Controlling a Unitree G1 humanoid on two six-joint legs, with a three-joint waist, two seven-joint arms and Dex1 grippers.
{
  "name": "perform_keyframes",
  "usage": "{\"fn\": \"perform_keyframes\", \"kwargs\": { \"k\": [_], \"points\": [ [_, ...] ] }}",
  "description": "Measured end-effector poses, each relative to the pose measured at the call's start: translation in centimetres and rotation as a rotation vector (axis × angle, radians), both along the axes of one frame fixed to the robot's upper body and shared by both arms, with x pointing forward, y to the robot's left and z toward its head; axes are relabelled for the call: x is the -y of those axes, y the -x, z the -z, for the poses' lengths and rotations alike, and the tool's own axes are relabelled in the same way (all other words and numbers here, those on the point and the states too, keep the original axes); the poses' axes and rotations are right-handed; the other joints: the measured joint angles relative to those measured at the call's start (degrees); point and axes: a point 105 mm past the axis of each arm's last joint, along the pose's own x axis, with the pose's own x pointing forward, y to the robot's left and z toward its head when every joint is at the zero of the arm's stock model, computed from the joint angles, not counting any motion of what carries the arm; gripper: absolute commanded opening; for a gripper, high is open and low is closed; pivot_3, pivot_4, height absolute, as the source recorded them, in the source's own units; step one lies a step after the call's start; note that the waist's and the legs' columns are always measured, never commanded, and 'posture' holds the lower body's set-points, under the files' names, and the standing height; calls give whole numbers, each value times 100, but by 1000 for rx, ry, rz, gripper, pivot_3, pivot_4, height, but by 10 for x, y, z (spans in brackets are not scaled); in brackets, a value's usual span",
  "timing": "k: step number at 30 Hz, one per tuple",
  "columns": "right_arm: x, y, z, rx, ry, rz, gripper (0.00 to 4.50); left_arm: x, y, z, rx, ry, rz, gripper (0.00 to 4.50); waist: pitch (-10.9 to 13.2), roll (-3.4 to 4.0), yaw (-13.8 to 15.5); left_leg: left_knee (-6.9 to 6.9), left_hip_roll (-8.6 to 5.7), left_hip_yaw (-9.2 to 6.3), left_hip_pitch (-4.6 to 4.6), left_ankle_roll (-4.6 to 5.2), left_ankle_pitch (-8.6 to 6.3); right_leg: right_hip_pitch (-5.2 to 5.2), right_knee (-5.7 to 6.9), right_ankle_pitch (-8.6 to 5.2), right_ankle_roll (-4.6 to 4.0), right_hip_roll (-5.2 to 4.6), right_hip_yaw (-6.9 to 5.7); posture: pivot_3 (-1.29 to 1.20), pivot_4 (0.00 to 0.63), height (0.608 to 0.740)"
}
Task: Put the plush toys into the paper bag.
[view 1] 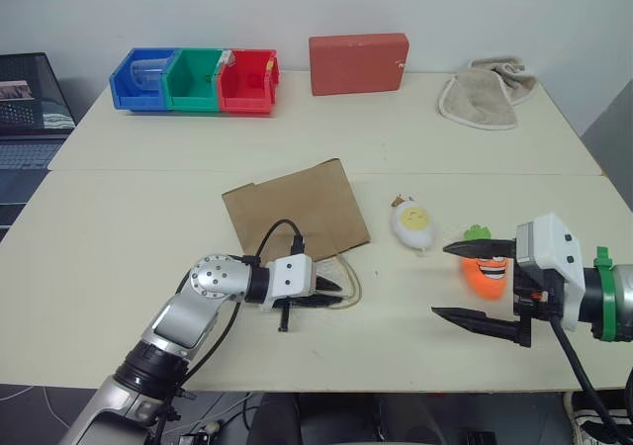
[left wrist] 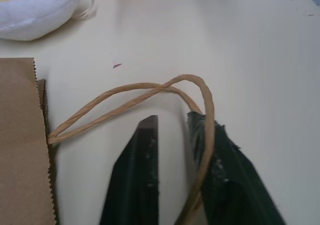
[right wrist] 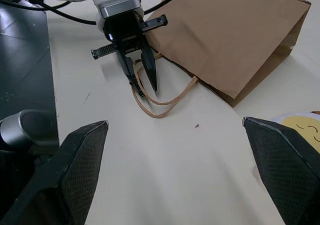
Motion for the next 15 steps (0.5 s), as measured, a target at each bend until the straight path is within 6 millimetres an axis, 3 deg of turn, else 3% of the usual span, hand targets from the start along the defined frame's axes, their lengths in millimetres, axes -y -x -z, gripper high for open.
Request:
{"fn": "perform_keyframes", "kwargs": {
  "k": [9, 12, 15],
  "points": [
    [-25, -11, 2, 26, -67, -8, 4500, -14, -2, -26, -117, 24, -13, 28, 1, -1, -22, -2, 2, -6, -1, 0, 0, -2, 0, -1, 1, 2, -5, 0, 150, 740],
    [-33, -14, 5, 33, -84, -12, 3983, -16, -8, -39, -133, 52, -29, 0, 1, -2, -26, -1, 1, -8, -3, 0, 0, -3, 0, -1, 1, 2, -8, 0, 150, 740],
    [-40, -18, 11, 35, -101, -15, 2962, -19, -18, -57, -174, 107, -54, 0, 2, -3, -24, -2, 1, -12, -4, 0, 0, -4, 0, -1, 1, 3, -11, 0, 150, 740]
  ]
}}
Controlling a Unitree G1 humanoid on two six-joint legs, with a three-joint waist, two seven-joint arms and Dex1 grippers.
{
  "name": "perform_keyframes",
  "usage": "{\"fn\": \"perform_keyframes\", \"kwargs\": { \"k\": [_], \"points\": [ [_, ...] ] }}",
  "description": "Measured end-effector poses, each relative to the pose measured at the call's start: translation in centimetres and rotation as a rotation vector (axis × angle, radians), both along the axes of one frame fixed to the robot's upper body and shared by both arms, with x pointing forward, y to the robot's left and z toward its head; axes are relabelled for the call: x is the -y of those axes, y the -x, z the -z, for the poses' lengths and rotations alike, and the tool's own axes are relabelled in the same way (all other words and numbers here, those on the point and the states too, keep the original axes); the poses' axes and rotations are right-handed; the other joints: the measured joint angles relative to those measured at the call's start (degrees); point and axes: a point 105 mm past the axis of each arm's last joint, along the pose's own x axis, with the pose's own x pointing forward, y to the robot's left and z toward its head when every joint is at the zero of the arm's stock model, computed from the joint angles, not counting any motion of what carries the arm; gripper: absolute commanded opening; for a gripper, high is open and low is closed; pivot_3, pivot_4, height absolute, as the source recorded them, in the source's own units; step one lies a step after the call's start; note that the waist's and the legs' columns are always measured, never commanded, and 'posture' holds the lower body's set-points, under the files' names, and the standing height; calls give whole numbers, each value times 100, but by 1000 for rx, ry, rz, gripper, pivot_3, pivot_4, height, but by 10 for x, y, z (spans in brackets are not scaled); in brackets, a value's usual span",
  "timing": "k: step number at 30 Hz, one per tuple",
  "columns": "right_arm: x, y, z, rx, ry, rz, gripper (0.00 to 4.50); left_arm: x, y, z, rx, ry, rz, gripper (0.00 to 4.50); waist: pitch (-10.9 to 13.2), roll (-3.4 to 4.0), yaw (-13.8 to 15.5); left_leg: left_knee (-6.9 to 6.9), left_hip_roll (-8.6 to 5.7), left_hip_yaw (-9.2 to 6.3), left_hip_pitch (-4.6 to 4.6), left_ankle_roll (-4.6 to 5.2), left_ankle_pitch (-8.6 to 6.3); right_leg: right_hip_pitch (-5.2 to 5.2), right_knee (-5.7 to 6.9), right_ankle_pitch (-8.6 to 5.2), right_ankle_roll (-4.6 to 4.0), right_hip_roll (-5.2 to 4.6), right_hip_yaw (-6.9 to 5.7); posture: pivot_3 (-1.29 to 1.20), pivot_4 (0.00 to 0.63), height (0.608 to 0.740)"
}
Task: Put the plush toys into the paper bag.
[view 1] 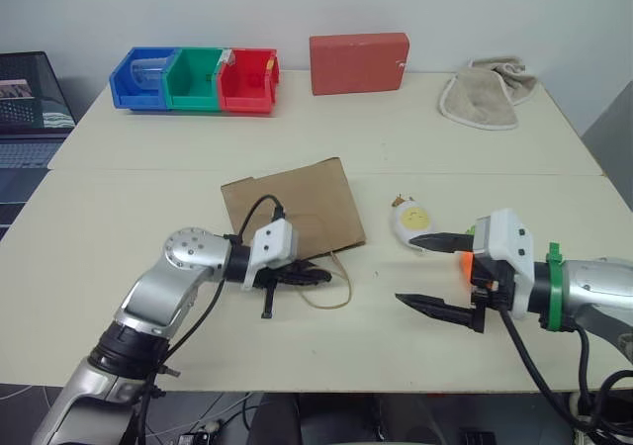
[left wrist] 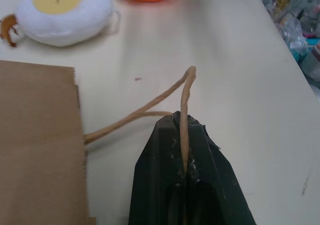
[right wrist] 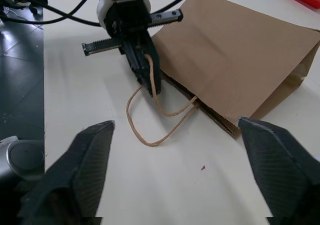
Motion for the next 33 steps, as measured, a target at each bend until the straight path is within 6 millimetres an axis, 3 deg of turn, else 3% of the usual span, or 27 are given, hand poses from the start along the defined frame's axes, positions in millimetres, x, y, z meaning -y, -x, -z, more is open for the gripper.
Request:
{"fn": "perform_keyframes", "kwargs": {
  "k": [4, 8, 15, 22, 33],
  "points": [
    [-18, -10, 21, -25, -45, 8, 1540, 4, -12, -43, -22, 122, -16, 0, 2, -9, -11, 1, 0, -4, -8, 0, 0, -6, 0, -1, 1, 1, -4, 0, 150, 740],
    [-30, -24, 39, -22, -55, 54, 33, 7, -13, -52, -105, 187, -44, 0, 2, -9, -30, -3, 1, -9, -15, 0, 0, -18, 8, 1, -2, 2, -8, 0, 150, 740],
    [-59, -57, 46, 61, -117, 129, 33, 15, -7, -58, -146, 203, -41, 0, 2, -9, -34, -1, 1, -18, -17, -2, 1, -21, 22, 2, -3, 2, -16, 0, 150, 740],
    [-75, -74, 58, 88, -134, 175, 33, 15, -8, -58, -173, 213, -64, 0, 2, -9, -29, -1, 0, -20, -19, -2, 1, -22, 21, 2, -4, 1, -19, 0, 150, 740],
    [-106, -108, 80, 168, -169, 344, 33, 19, -12, -73, -199, 265, -88, 0, 2, -9, -30, -4, 0, -23, -19, -3, 1, -24, 26, 2, -4, 0, -22, 0, 150, 740]
  ]
}}
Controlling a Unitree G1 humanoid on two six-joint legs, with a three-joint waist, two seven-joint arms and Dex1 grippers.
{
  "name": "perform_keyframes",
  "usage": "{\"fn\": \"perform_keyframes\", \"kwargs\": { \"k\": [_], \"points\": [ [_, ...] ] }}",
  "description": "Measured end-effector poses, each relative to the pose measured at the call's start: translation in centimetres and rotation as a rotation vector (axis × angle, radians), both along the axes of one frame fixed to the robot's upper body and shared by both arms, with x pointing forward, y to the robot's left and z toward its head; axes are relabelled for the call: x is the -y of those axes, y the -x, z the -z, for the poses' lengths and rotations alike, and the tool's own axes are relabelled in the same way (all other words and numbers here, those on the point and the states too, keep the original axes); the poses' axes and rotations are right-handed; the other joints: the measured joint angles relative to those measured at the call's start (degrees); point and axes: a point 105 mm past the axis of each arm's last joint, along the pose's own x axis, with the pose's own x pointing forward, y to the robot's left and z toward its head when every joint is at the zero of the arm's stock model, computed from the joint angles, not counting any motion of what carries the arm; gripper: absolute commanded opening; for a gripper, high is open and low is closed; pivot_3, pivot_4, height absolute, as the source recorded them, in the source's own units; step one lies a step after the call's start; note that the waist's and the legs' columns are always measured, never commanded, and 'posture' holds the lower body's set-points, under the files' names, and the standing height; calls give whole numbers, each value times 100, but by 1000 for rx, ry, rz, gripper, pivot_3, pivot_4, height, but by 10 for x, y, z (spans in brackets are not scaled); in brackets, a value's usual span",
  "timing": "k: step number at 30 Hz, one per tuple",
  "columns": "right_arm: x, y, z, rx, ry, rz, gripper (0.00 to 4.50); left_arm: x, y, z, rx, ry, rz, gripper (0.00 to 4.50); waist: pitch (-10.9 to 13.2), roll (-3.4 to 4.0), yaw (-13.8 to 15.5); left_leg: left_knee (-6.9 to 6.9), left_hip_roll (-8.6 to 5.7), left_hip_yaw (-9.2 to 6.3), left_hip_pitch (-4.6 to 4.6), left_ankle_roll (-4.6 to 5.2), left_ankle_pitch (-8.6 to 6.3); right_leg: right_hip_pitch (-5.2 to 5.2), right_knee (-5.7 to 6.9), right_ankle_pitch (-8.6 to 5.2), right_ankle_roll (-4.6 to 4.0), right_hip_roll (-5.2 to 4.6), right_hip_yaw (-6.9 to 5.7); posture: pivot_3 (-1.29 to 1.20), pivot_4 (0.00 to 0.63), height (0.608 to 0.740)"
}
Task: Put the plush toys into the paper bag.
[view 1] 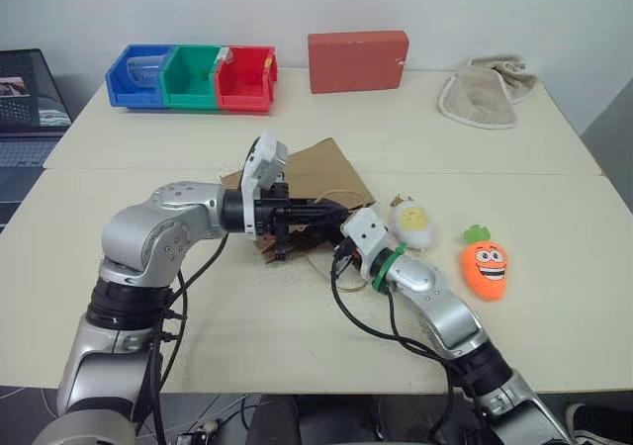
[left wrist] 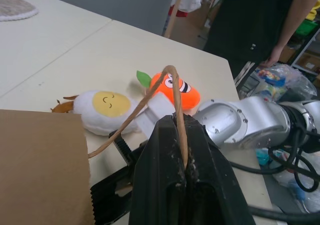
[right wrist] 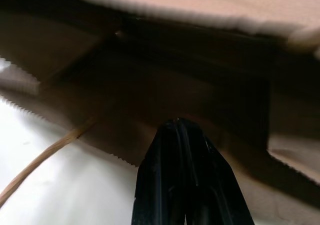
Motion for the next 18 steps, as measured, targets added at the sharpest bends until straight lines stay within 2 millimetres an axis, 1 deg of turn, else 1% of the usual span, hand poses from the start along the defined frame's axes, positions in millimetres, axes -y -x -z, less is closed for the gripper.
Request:
{"fn": "perform_keyframes", "kwargs": {
  "k": [4, 7, 10, 14, 16, 18],
  "points": [
    [-4, -3, 12, -28, 14, 24, 33, -1, -3, -10, -5, 42, -17, 0, 0, 0, -1, 1, 0, 0, 0, 0, 0, 0, 0, 0, 0, 0, 0, 0, 150, 740],
    [-4, -3, 13, -34, 12, 36, 33, -4, -8, -19, 13, 61, -42, 0, 0, 0, -4, 0, 1, 0, 1, 0, 0, 0, 1, 0, 0, 0, -1, 0, 150, 740],
    [-4, -4, 14, -46, 3, 50, 33, -7, -14, -32, 50, 78, -64, 0, 0, 0, -6, 1, 0, -1, 1, 0, 0, 1, 1, 0, 0, 0, -1, 0, 150, 740],
    [-4, -6, 14, -59, 0, 67, 33, -14, -27, -65, 177, 108, -129, 0, 0, -1, -5, 2, 0, -2, 2, -1, 1, 2, 1, 0, 0, 0, -3, 0, 150, 740],
    [-5, -6, 14, -66, -1, 69, 33, -19, -33, -85, 255, 137, -173, 0, -1, -1, -5, 2, 0, -2, 3, -1, 1, 2, 2, 0, 0, 0, -2, 0, 150, 740],
    [-7, -6, 14, -72, -3, 69, 33, -22, -36, -101, 313, 160, -192, 0, -1, -1, -7, 0, 1, -2, 3, -1, 1, 1, 2, 0, 0, 0, -2, 0, 150, 740]
  ]
}}
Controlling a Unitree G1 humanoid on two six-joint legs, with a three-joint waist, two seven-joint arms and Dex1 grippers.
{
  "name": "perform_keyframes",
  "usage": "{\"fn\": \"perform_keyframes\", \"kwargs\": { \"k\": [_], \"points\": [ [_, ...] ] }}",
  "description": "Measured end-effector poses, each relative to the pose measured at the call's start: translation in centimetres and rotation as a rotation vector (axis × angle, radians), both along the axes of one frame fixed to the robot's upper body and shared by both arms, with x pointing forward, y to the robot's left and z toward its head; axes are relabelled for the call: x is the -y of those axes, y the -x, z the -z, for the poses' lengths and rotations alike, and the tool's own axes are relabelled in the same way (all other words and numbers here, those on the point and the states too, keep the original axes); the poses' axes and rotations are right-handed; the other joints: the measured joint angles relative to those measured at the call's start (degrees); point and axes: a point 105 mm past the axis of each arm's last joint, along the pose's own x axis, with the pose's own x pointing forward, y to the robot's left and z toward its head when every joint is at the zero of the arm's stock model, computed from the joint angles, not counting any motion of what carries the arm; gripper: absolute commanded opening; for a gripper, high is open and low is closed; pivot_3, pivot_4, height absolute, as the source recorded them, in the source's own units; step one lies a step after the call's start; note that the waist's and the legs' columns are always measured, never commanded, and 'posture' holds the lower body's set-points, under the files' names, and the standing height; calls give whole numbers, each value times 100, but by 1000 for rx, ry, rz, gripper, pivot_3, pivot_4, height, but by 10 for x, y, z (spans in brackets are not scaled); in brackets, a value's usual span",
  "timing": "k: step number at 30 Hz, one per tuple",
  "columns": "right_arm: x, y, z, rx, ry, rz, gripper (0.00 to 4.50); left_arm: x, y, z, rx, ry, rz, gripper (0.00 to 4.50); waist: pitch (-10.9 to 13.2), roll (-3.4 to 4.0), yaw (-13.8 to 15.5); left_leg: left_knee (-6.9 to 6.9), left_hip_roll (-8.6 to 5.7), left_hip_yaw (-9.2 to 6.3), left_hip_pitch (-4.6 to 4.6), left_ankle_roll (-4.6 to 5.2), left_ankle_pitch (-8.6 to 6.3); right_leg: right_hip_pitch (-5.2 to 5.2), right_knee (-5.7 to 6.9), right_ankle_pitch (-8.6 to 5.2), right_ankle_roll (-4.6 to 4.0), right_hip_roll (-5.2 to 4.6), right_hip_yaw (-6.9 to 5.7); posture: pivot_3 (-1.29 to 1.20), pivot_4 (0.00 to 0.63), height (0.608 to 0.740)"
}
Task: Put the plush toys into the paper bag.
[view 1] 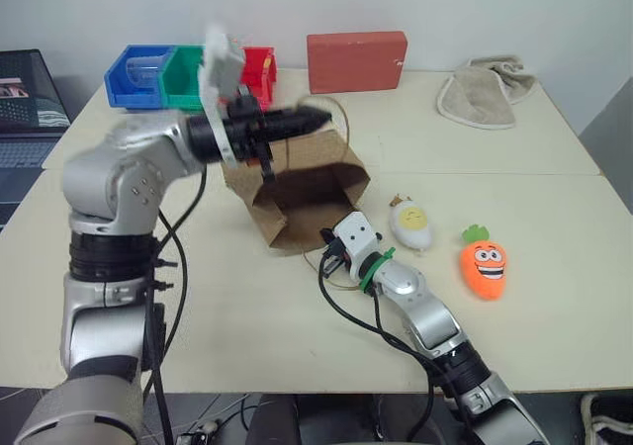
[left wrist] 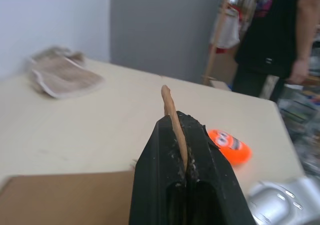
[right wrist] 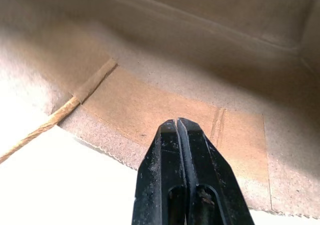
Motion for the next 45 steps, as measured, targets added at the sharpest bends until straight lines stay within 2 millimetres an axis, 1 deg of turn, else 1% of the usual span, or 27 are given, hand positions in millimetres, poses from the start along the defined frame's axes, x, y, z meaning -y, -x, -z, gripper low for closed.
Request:
{"fn": "perform_keyframes", "kwargs": {
  "k": [2, 5, 7, 9, 11, 14, 15, 17, 19, 23, 26, 28, 31, 32, 34, 36, 38, 40, 43, 44, 45],
  "points": [
    [-1, 0, 0, -5, 1, -1, 33, -2, -2, -9, 32, 11, -12, 0, 0, 0, -12, -1, 0, 0, 0, 0, 0, 0, 0, 0, 0, 0, 0, 0, 150, 740],
    [-1, 0, 0, -10, 4, -7, 33, -4, -3, -16, 64, 15, -24, 0, 0, 0, -15, -2, 0, -1, -1, 0, 0, -1, 0, 0, 0, 0, -1, 0, 150, 740],
    [-1, 0, 0, -15, 6, -9, 33, -5, -3, -18, 78, 14, -27, 0, 0, 0, -16, -2, 0, 0, 0, 0, 0, 0, 0, 0, 0, 0, 0, 0, 150, 740],
    [-1, 0, 0, -19, 9, -11, 33, -6, -2, -16, 78, 9, -23, 0, 0, 0, -17, -2, 0, 1, 0, 0, 0, 0, 0, 0, 0, 0, 1, 0, 150, 740],
    [-2, -1, 0, -25, 11, -13, 33, -6, 1, -2, 63, -24, -14, 0, 0, 1, -34, -4, 0, 1, 1, 0, 0, 0, 1, 0, 0, 0, 1, 0, 150, 740],
    [0, -3, -2, -33, 10, -3, 33, -5, 2, 25, -3, -62, 2, 0, 1, 0, -36, -3, 1, 0, -2, 0, 0, -1, 1, 0, 0, 0, 0, 0, 150, 740],
    [2, -4, -3, -36, 11, 2, 33, -5, 3, 30, -17, -66, 7, 0, 1, 0, -35, -2, 0, -1, -4, 0, 0, -3, 1, 0, 0, 0, 0, 0, 150, 740],
    [5, -5, -5, -38, 11, 3, 33, -3, 5, 32, -21, -70, 16, 0, 1, 0, -15, -1, 0, -5, -8, 0, 0, -4, -1, 0, 0, 0, -3, 0, 150, 740],
    [7, -2, -13, -25, 8, -31, 33, 0, 11, 35, -11, -83, 41, 0, 1, 0, -2, -2, -4, -4, -12, 0, 0, -5, -3, 0, 0, -3, -3, 0, 150, 740],
    [8, 8, -35, 16, 2, -103, 33, 7, 17, 51, -59, -87, 82, 0, 1, 0, -4, -4, -2, -6, -13, 0, -1, -8, -3, 0, 0, -2, -4, 0, 150, 740],
    [10, 13, -41, 16, 9, -128, 33, 9, 20, 53, -60, -93, 89, 0, 1, 0, -5, -4, -2, -6, -14, 0, -1, -9, -3, 0, 0, -2, -4, 0, 150, 740],
    [14, 21, -47, 13, 19, -167, 33, 12, 24, 55, -50, -108, 103, 0, 1, 1, -2, -4, -4, -6, -16, 0, -1, -9, -5, 0, 0, -3, -3, 0, 150, 740],
    [20, 38, -72, 52, 8, -243, 33, 17, 26, 63, -68, -117, 118, 0, 1, 0, 9, -3, -4, -10, -22, 0, -1, -10, -8, 0, 0, -3, -7, 0, 150, 740],
    [25, 39, -78, 64, 11, -246, 403, 18, 26, 64, -72, -119, 123, 0, 1, 0, 8, -2, -4, -11, -21, 0, -1, -10, -7, 0, 0, -3, -8, 0, 150, 740],
    [30, 47, -82, 86, 55, -289, 915, 21, 27, 65, -66, -125, 133, 0, 2, 2, 6, -2, -6, -9, -21, 0, -1, -10, -8, 0, 0, -4, -6, 0, 150, 740],
    [46, 51, -88, 121, 131, -308, 1666, 23, 27, 71, -78, -133, 135, 0, 2, 1, 10, -1, -8, -8, -21, 0, -1, -8, -13, 0, 1, -5, -5, 0, 150, 740],
    [59, 54, -96, 151, 170, -314, 2400, 26, 27, 77, -94, -137, 142, 0, 2, 1, 10, -1, -7, -9, -22, 1, -1, -9, -13, 0, 1, -5, -7, 0, 150, 740],
    [79, 59, -94, 149, 286, -330, 3115, 29, 28, 78, -98, -134, 150, 0, 3, 1, 32, -2, -10, -9, -25, 1, -1, -8, -19, -1, 1, -6, -7, 0, 150, 740],
    [116, 59, -83, 117, 441, -269, 4246, 27, 27, 78, -96, -135, 139, 0, 3, 0, 46, -3, -10, -9, -26, 2, -2, -6, -29, -1, 1, -6, -6, 0, 150, 740],
    [126, 58, -78, 106, 487, -245, 4473, 27, 27, 78, -95, -135, 137, 0, 4, -1, 46, -3, -10, -8, -26, 2, -2, -7, -29, -1, 1, -6, -5, 0, 150, 740],
    [135, 56, -72, 97, 528, -227, 4473, 27, 26, 78, -94, -136, 136, 0, 4, -1, 45, -2, -10, -6, -26, 2, -2, -7, -29, -1, 1, -7, -3, 0, 150, 740]
  ]
}}
